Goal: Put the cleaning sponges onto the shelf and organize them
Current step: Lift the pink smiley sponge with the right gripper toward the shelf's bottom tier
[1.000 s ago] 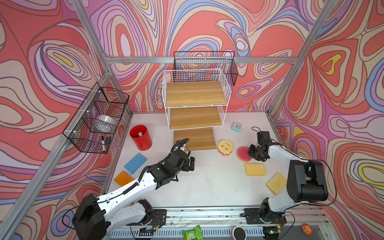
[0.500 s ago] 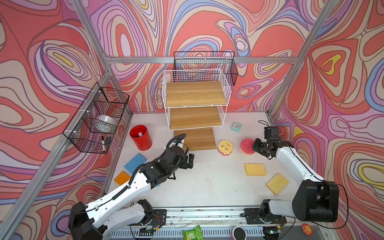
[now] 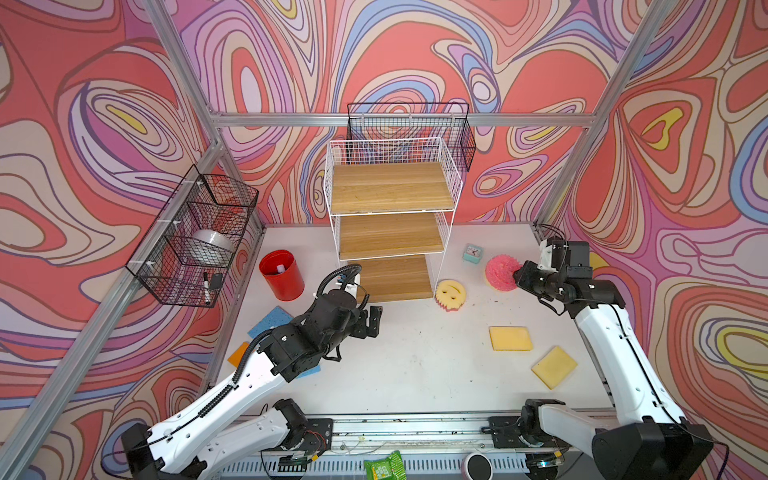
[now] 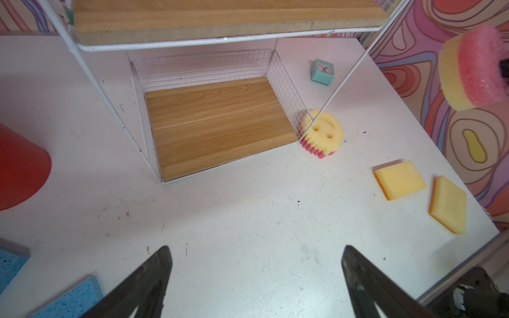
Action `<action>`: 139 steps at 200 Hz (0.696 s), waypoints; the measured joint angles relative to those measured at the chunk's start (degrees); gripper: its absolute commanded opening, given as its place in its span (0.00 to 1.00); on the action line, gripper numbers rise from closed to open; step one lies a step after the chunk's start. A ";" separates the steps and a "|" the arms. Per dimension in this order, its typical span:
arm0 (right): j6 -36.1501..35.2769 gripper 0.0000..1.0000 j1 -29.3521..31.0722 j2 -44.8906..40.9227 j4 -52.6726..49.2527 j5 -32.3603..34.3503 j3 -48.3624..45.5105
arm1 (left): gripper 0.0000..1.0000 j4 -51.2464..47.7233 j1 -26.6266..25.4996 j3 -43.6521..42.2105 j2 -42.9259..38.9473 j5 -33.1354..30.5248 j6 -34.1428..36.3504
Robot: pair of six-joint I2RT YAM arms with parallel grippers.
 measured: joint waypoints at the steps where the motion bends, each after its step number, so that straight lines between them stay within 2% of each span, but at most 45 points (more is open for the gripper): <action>1: -0.02 0.24 0.09 0.02 -0.04 -0.07 0.17 | 0.98 0.15 0.00 0.00 -0.15 0.46 0.07; 29: -1.53 0.24 4.15 0.50 -1.79 -2.21 4.76 | 0.98 5.64 0.00 -0.61 -2.69 9.18 0.20; 68: -3.45 0.23 11.89 2.32 -4.20 -4.90 7.65 | 0.87 13.88 0.00 -3.23 -3.58 17.55 -1.46; 115: -3.80 0.23 19.69 4.28 -5.86 -6.73 8.17 | 0.89 26.60 0.00 -11.67 -4.39 19.80 -6.19; 139: -3.76 0.22 22.84 5.57 -5.70 -7.17 8.98 | 0.86 32.81 0.00 -15.91 -4.02 20.15 -8.85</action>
